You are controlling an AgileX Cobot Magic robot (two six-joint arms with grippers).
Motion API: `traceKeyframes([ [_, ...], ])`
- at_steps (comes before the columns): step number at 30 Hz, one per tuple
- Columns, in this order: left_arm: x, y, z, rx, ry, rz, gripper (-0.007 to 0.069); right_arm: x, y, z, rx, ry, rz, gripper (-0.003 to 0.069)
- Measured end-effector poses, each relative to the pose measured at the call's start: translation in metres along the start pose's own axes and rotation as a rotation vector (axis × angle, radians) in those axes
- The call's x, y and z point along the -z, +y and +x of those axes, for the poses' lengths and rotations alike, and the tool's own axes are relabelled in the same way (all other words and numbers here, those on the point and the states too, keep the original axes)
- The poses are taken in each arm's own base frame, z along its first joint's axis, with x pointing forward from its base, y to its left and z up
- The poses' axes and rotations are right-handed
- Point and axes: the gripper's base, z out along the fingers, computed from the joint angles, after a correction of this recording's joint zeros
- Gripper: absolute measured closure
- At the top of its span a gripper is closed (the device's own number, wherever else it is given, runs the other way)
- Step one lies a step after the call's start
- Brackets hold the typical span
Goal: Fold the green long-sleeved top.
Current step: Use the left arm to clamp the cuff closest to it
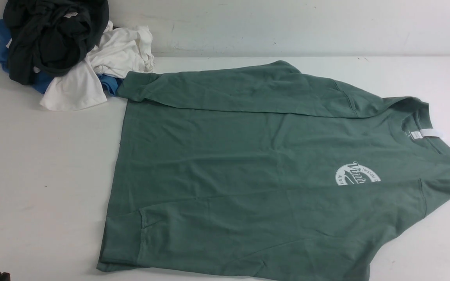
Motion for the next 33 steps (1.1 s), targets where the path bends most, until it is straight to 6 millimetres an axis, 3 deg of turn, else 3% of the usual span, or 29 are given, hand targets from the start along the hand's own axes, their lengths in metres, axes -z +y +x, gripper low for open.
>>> traceKeyframes([
  [8,0.000,0.002,-0.005,-0.018,-0.074,-0.018,0.0631,0.000,0.000,-0.002,0.018,-0.020,0.005,0.0674],
  [15,0.010,0.008,-0.040,0.029,-0.475,-0.081,0.0631,0.010,-0.003,-0.042,0.011,-0.495,0.032,0.0674],
  [20,0.023,0.011,-0.058,0.052,-0.726,-0.111,0.0631,0.029,-0.005,-0.065,-0.132,-0.831,0.004,0.0674],
  [26,0.038,0.013,-0.074,0.180,-0.951,-0.076,0.0631,0.040,-0.004,-0.078,-0.166,-0.962,-0.030,0.0674],
  [30,0.041,0.016,-0.115,0.205,-0.936,-0.061,0.0631,0.043,0.004,-0.125,-0.057,-0.910,-0.049,0.0673],
  [33,0.031,0.019,-0.158,0.209,-0.817,-0.053,0.0631,0.025,0.011,-0.159,0.079,-0.755,-0.041,0.0671],
])
